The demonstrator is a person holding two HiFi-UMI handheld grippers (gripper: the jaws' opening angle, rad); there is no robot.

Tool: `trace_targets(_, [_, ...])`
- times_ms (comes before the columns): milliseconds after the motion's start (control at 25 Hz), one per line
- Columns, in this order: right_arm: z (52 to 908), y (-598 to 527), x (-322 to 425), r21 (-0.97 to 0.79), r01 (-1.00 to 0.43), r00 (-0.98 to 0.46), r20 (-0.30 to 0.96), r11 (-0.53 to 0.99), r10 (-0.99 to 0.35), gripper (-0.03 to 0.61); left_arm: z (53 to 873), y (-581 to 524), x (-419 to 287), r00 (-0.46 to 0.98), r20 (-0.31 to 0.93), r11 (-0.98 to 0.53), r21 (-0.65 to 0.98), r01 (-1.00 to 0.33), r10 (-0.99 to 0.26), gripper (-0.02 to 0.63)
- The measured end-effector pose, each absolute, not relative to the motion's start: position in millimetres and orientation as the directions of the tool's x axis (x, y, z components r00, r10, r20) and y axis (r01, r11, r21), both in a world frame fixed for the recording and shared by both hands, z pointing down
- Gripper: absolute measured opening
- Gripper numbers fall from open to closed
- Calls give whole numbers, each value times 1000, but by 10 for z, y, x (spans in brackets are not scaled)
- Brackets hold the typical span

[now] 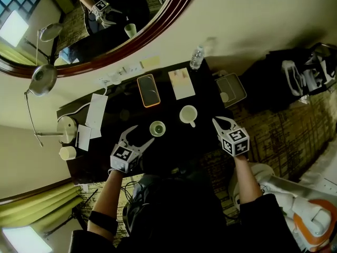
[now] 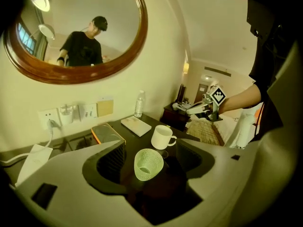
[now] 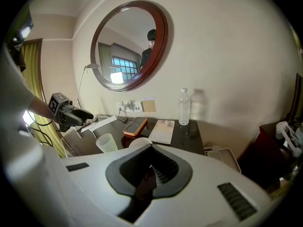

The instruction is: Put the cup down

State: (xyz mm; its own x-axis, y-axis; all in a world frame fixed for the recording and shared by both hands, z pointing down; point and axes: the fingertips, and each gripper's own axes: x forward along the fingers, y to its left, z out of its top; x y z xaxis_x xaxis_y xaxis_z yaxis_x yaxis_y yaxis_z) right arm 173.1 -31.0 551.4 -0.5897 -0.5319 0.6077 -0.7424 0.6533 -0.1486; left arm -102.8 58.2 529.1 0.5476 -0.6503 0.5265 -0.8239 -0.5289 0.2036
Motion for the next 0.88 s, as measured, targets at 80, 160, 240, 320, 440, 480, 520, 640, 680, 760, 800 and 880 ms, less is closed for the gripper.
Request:
trace_targets(80, [5547,-293,1752,-149,-749,-583,612,645,-535,15,5404,591,-969,560,540,-554,196,-809,-628,393])
trace_targets(160, [5588,-265,1766,-151,-754,-577,617,640,-535,15,5517,597,-906,569,556,-580,182,-794,-606,442])
trace_targets(240, [5634,-230,1772,-152,-757,-573,622,636,-533,15,5646,601,-852,574,573,-600,170,-782,-585,473])
trace_targets(320, [5681,-207,1770,-152,-759,-570,625,633,-533,15,5782,588,-817,572,589,-608,164,-777,-571,493])
trace_targets(440, [5719,-178,1774,-148,-762,-564,631,630,-534,15,5987,553,-755,566,609,-615,157,-773,-556,500])
trace_targets(480, [5730,-170,1779,-148,-764,-562,632,628,-534,15,6054,537,-730,564,615,-616,156,-772,-551,503])
trace_targets(520, [5743,-163,1780,-149,-766,-560,632,626,-535,15,6120,518,-710,561,621,-616,154,-772,-547,506])
trace_targets(640, [5782,-114,1762,-160,-770,-557,641,618,-527,15,6309,454,-674,541,646,-613,140,-778,-539,508])
trace_targets(680, [5814,-100,1768,-162,-771,-555,646,616,-524,15,6364,428,-660,536,651,-610,138,-780,-538,508])
trace_targets(760, [5893,-87,1775,-167,-771,-553,654,614,-517,15,6446,368,-632,527,653,-599,137,-789,-544,508])
trace_targets(800, [5914,-78,1757,-175,-770,-556,655,614,-511,15,6471,343,-617,525,651,-593,139,-793,-549,508])
trace_targets(880, [5964,-56,1740,-189,-771,-559,657,608,-506,15,6510,306,-566,528,648,-593,143,-792,-549,506])
